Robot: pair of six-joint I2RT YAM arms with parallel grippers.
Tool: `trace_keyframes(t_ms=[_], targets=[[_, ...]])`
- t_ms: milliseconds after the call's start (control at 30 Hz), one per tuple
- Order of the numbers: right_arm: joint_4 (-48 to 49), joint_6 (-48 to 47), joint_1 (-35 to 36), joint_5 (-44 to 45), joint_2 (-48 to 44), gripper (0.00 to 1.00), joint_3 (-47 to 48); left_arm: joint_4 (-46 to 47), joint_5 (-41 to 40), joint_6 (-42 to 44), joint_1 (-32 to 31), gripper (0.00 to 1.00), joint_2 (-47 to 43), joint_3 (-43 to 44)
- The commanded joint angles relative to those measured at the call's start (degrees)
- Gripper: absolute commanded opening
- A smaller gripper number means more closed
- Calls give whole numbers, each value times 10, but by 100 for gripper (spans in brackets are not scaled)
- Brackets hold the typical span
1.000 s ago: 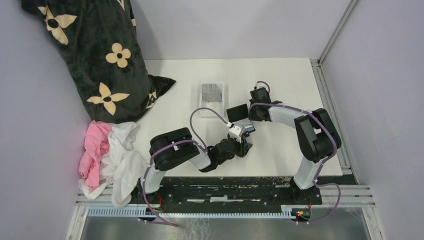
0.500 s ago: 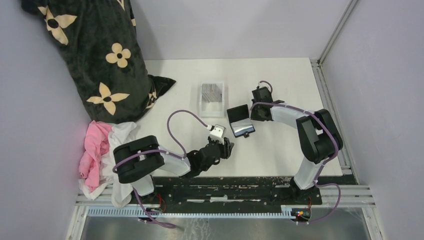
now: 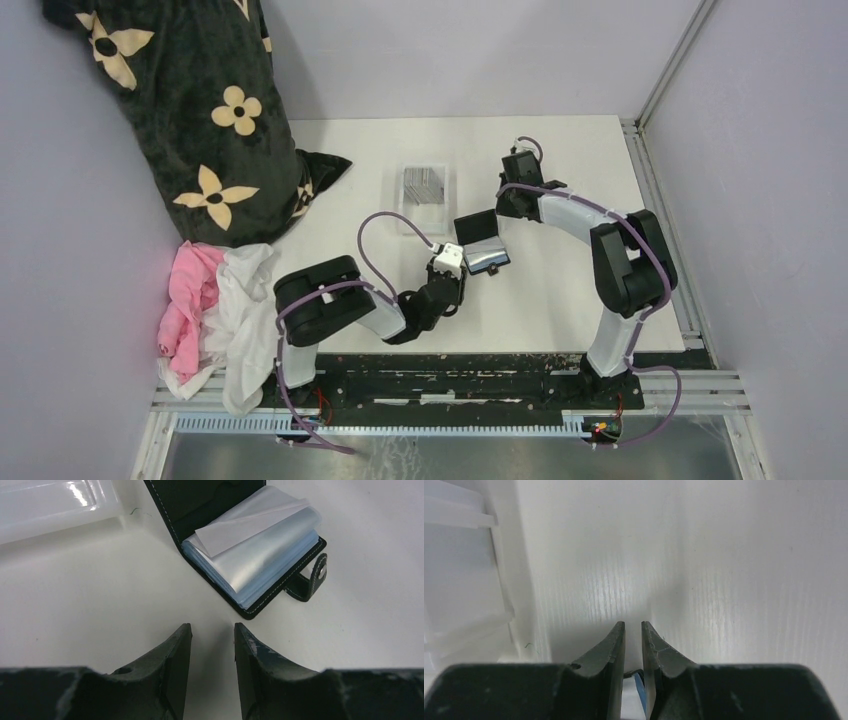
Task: Put the credit cards into the card holder
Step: Adjust the card holder at the center of the board.
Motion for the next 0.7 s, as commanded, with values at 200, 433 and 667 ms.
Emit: trace_keyframes(t_ms=[200, 433, 667], targets=[[10, -1, -2, -46, 47, 24, 49, 61, 61, 30, 18, 44, 61, 31], [2, -5, -3, -61, 49, 24, 56, 62, 146, 20, 11, 43, 87, 62], [-4, -9, -2, -89, 56, 25, 55, 54, 159, 11, -15, 43, 102, 77]])
